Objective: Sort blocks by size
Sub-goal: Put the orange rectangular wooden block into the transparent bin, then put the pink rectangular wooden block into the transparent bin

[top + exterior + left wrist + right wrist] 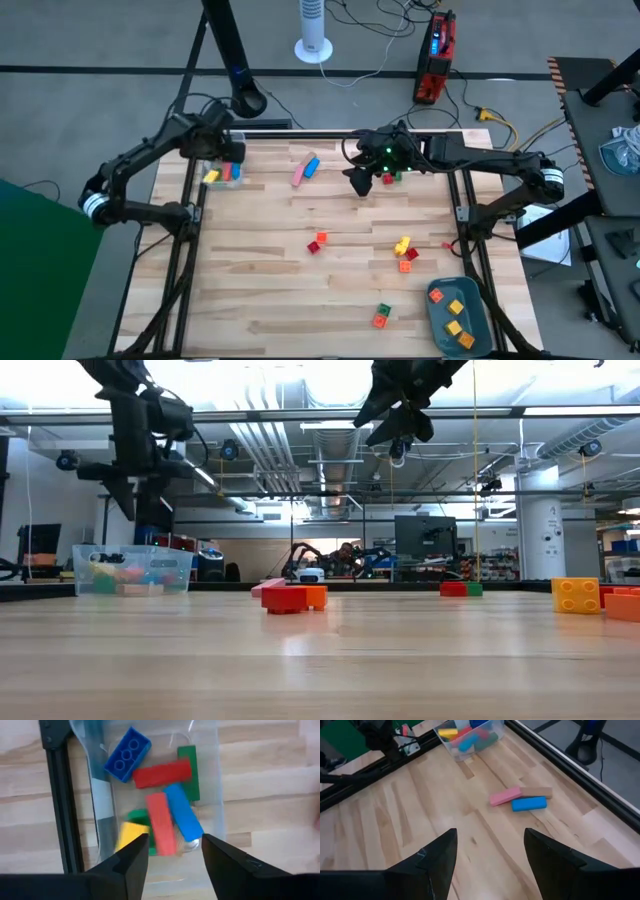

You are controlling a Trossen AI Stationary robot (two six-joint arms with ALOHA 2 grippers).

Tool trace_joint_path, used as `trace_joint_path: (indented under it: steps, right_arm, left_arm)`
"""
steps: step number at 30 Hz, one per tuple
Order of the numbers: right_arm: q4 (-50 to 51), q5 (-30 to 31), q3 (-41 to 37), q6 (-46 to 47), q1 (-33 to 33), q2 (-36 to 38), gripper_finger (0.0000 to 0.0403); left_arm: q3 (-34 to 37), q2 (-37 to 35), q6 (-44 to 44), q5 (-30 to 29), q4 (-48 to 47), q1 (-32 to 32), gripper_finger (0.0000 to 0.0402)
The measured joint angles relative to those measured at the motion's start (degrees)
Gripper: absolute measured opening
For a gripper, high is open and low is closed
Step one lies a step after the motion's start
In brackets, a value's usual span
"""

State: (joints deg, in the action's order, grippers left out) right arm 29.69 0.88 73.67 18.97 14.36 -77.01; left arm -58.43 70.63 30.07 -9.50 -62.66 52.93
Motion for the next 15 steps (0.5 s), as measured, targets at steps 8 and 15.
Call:
trace_joint_path:
  steps: [8, 15]
  right_arm:
    - [0.0, 0.2, 0.0, 2.1, 0.3, 0.0, 0.0219]
    - [0.0, 0.1, -0.2, 4.2, 0.3, 0.0, 0.0219]
  left_arm:
    - [-2.3, 2.1, -1.1, 0.1, 0.2, -4.1, 0.0185]
    - [-10.8, 1.4, -1.0, 3.7, 0.3, -14.2, 0.0178]
